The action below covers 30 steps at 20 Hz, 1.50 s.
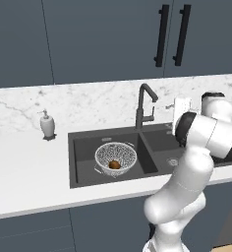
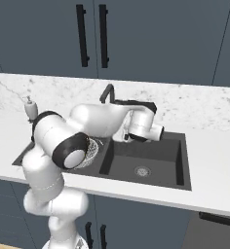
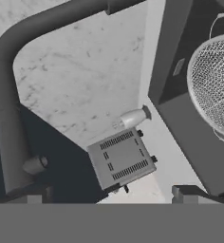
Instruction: Put the colander in the sink, put the pear in the colander, and turn on the sink faucet and pour water over the colander.
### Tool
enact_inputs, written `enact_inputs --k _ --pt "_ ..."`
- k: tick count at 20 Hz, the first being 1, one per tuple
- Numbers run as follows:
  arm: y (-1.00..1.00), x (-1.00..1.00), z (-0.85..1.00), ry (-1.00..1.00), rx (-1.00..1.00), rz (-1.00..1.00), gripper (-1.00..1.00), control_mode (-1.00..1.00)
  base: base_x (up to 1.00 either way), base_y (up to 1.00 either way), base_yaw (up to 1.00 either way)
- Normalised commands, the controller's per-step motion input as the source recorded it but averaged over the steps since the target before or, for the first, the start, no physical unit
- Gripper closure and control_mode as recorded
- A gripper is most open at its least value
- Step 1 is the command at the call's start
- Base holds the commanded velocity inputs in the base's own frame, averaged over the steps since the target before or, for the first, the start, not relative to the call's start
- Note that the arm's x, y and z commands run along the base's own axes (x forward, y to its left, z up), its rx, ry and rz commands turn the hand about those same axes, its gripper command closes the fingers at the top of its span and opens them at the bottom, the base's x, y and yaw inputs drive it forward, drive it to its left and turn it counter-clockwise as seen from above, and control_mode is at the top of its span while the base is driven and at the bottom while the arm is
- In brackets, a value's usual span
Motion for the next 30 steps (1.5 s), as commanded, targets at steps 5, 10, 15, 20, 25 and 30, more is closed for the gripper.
enact_inputs --k 5,10,15,20,25,30 --pt "0.19 0.20 0.05 -0.21 0.09 0.19 -1.00 -1.00 0.00 0.00 0.00" --pt "0.19 0.00 0.16 -0.35 0.06 0.12 -1.00 -1.00 0.00 0.00 0.00" --pt "0.35 0.12 0.06 -0.44 0.00 0.07 -1.00 -1.00 0.00 0.00 0.00" --pt "0.30 0.24 0.15 -0.45 0.00 0.01 -1.00 -1.00 0.00 0.00 0.00" --pt "0.13 0.14 0.16 -0.30 0.00 -0.02 -1.00 -1.00 0.00 0.00 0.00" --pt "0.00 0.07 0.00 -0.04 0.00 -0.11 -1.00 -1.00 0.00 0.00 0.00"
